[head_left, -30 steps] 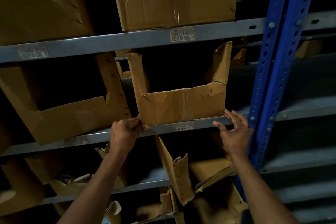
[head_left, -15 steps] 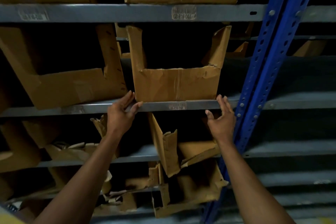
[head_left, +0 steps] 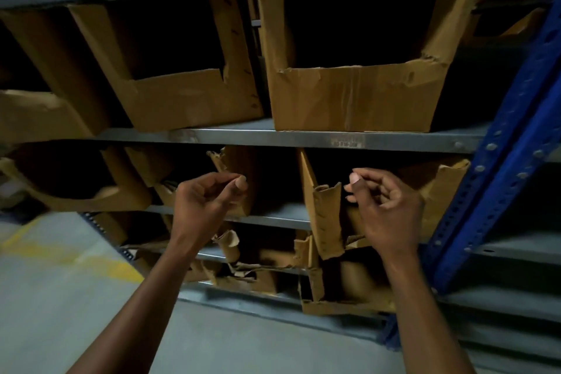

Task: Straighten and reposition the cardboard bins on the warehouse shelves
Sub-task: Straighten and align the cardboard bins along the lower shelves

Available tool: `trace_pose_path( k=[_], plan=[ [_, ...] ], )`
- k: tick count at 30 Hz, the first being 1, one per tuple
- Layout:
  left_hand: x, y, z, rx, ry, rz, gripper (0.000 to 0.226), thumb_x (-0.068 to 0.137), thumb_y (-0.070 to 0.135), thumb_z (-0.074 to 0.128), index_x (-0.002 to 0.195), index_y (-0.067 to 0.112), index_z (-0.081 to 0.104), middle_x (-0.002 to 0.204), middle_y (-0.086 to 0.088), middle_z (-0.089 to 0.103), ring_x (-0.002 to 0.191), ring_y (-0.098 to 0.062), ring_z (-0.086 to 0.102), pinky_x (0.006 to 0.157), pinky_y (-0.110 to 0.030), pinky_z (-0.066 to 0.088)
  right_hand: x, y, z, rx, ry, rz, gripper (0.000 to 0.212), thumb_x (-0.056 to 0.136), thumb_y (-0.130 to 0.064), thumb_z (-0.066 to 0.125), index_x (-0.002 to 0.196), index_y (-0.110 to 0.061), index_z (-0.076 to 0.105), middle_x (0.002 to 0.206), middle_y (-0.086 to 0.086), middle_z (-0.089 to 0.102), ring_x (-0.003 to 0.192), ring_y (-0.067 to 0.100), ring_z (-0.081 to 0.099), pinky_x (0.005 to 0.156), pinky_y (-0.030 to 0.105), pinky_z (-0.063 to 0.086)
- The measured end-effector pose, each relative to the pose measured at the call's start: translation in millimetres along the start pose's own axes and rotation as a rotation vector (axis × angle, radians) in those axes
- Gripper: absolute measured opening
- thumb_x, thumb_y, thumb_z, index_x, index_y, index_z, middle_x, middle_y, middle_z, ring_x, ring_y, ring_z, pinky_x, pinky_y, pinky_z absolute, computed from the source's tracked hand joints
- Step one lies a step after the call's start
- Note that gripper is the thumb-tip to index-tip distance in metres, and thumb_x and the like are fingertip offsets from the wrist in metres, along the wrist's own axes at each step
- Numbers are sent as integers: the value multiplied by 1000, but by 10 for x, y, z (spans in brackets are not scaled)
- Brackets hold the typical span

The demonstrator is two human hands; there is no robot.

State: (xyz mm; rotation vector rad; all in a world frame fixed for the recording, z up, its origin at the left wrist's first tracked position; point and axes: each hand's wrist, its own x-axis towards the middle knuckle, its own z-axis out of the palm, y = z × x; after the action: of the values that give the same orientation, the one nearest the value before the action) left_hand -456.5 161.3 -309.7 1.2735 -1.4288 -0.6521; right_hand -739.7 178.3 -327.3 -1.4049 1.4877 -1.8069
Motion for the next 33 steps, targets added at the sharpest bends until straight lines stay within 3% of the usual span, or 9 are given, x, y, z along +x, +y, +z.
trace_pose_path(
  k=[3, 8, 14, 17, 20, 24, 27, 30, 33],
  plan=[
    [-22, 4, -350, -10, 39, 24, 21, 95, 20, 76, 112, 8, 78, 93, -3, 83, 87, -21, 81, 74, -34, 67, -29, -146, 291, 8, -51, -45, 12, 96, -28, 73, 106, -25, 78, 88, -10, 78, 82, 8, 76, 75, 39, 64],
    [283, -127, -1015, -93, 135, 51, 18, 95, 19, 75, 110, 10, 79, 93, -4, 83, 88, -22, 81, 74, -34, 67, -82, -444, 854, -35, -69, -101, 11, 95, -21, 74, 105, -22, 79, 85, -14, 78, 81, 2, 75, 74, 27, 62],
    [979, -599, -1808, -166, 101, 78, 22, 93, 23, 79, 113, 12, 79, 96, -3, 83, 93, -21, 81, 81, -41, 66, 58, -691, 1775, -205, -3, -107, 17, 93, -29, 76, 110, -26, 78, 95, -16, 77, 91, -2, 71, 84, 36, 62],
    [1361, -849, -2096, -131, 117, 111, 31, 91, 32, 82, 120, 20, 78, 105, 3, 81, 102, -14, 78, 82, -31, 65, 245, -787, 2225, -215, -22, -57, 42, 93, -29, 77, 133, -26, 66, 126, -12, 71, 118, 2, 64, 100, 35, 57],
    [1670, -908, -2173, -72, 113, 142, 62, 87, 45, 83, 142, 25, 65, 135, 9, 70, 124, -7, 66, 97, -33, 58, 485, -820, 2563, -251, -43, 40, 85, 92, -33, 78, 161, -23, 31, 162, -3, 41, 148, 14, 39, 114, 34, 40],
    [1854, -768, -2079, -89, -37, 204, 71, 89, 49, 80, 152, 35, 52, 136, 28, 58, 126, 9, 55, 96, -17, 48, 737, -840, 2838, -210, 11, 208, 112, 85, -42, 83, 166, -25, 8, 171, 5, 22, 154, 26, 29, 123, 48, 33],
    [1921, -767, -2110, -125, -53, 229, 59, 92, 45, 78, 147, 42, 57, 124, 34, 65, 112, 19, 61, 91, -15, 53, 776, -838, 2949, -167, 33, 255, 113, 78, -48, 86, 164, -26, 16, 165, 5, 35, 148, 27, 40, 119, 49, 38],
    [1969, -855, -2284, -129, 26, 217, 60, 88, 34, 83, 142, 40, 57, 123, 28, 66, 107, 20, 62, 95, -22, 56, 615, -847, 3036, -126, 78, 207, 98, 83, -37, 86, 161, -22, 30, 158, 5, 43, 140, 23, 47, 112, 39, 44],
    [2086, -978, -2440, -139, 30, 174, 76, 80, 30, 90, 148, 19, 57, 140, 4, 67, 126, -2, 62, 107, -39, 57, 427, -808, 3085, -170, 138, 118, 87, 82, -38, 87, 156, -23, 42, 148, 1, 50, 132, 16, 51, 108, 38, 48]
  ],
)
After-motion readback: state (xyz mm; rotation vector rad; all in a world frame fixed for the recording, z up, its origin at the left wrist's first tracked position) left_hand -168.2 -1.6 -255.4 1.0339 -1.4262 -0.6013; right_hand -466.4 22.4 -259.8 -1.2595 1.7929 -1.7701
